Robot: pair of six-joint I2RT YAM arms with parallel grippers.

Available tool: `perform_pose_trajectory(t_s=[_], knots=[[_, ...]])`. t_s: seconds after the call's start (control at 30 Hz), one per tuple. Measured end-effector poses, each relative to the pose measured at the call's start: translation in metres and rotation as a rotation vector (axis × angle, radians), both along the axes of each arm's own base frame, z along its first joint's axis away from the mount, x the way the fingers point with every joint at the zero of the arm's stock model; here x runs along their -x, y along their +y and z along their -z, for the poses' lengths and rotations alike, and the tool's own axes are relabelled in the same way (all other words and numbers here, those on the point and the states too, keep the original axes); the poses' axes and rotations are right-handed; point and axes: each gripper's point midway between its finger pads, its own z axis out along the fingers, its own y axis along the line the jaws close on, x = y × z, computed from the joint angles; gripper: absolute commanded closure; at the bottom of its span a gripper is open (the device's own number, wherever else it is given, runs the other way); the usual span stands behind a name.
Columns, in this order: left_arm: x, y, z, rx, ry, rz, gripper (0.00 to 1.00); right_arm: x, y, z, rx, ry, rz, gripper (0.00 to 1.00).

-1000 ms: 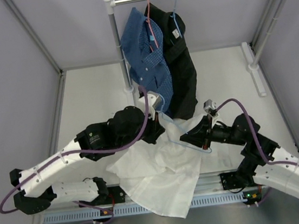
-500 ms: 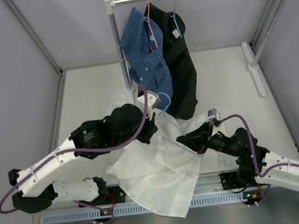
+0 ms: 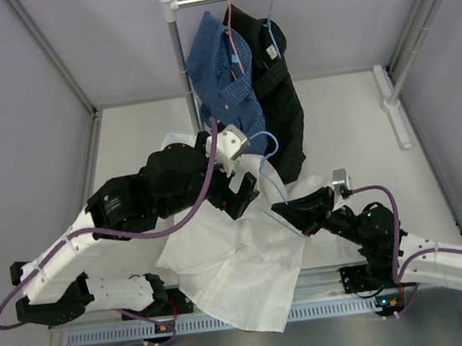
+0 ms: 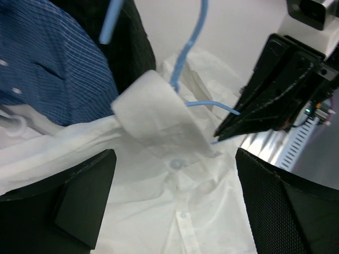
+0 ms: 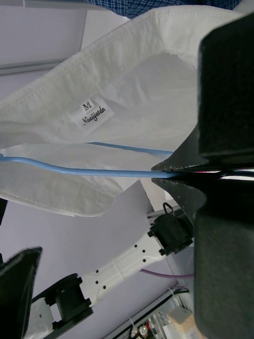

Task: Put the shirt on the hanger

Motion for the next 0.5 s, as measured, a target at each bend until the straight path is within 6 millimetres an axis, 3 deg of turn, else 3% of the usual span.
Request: perform_pose_trajectory(t_s=[0.17, 0.27, 0.4, 0.5], knots=[[-0.024, 0.030, -0.031, 0.029, -0.222, -0.095, 0.02, 0.000, -0.010, -0.012, -0.033, -0.035, 0.031, 1.00], [-0.028, 0.047, -0.046, 0.036, -0.356, -0.093, 0.02, 0.003, -0.017, -0.017, -0.042, -0.051, 0.039, 1.00], [-0.034, 0.042, -0.064, 0.028, -0.482, -0.036, 0.02, 0.008, -0.025, -0.010, -0.035, -0.055, 0.034, 1.00], [-0.041, 0.028, -0.058, 0.006, -0.503, 0.077, 0.02, 0.012, -0.030, -0.002, -0.016, -0.050, 0.029, 1.00]])
